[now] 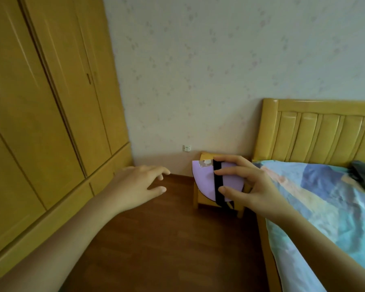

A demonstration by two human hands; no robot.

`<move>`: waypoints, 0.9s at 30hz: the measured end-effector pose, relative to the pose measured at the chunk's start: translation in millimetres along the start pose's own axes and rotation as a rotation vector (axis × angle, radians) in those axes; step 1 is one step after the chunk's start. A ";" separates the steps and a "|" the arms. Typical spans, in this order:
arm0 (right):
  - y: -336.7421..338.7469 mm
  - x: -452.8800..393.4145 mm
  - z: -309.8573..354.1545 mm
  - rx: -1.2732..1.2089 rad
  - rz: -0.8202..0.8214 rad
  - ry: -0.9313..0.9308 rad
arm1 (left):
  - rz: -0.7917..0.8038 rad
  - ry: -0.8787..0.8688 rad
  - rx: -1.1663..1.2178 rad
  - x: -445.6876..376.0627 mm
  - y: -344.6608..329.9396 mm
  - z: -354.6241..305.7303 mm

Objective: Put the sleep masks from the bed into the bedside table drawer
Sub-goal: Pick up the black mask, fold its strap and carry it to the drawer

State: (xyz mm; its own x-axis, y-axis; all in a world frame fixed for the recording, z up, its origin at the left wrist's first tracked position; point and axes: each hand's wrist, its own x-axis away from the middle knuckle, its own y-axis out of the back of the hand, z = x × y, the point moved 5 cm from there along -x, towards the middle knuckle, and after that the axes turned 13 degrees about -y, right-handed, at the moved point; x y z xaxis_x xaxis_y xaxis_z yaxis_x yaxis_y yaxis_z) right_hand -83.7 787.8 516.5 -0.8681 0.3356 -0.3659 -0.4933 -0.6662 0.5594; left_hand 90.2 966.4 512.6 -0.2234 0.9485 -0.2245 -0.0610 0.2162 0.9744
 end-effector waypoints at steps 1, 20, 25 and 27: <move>7.9 -15.7 -15.5 -0.012 -0.001 -0.005 | -0.003 -0.003 0.013 -22.5 -7.5 4.0; 134.0 -218.3 -302.7 0.024 -0.127 -0.269 | 0.136 -0.121 0.380 -397.5 -186.2 75.2; 151.0 -273.5 -369.6 0.072 -0.071 -0.374 | 0.180 -0.132 0.549 -495.1 -233.0 90.7; 150.9 -295.1 -398.9 0.070 -0.039 -0.394 | 0.178 -0.138 0.580 -525.4 -248.9 101.1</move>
State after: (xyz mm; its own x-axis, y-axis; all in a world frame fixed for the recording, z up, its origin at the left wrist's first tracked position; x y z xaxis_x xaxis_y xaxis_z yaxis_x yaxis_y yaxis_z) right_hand 120.3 322.6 412.2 -0.7965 0.5990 -0.0821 -0.5174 -0.6050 0.6052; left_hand 321.2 437.6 389.0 -0.0510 0.9944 -0.0928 0.5123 0.1058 0.8523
